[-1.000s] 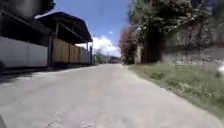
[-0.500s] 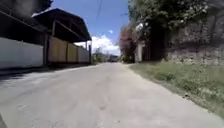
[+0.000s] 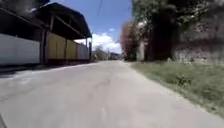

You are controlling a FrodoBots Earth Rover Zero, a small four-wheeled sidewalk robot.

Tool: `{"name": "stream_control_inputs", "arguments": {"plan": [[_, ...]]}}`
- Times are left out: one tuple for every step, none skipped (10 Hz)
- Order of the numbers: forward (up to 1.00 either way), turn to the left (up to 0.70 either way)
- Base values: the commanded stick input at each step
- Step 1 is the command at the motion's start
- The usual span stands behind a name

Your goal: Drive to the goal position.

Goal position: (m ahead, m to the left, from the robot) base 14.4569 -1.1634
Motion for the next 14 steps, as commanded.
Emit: {"name": "stream_control_inputs", "arguments": {"plan": [[1.00,0.03],[1.00,0.03],[1.00,0.03],[1.00,0.03],[1.00,0.03],[1.00,0.03],[1.00,0.03],[1.00,0.03],[1.00,0.03],[1.00,0.03],[1.00,0.03],[1.00,0.03],[1.00,0.03],[1.00,0.03]]}}
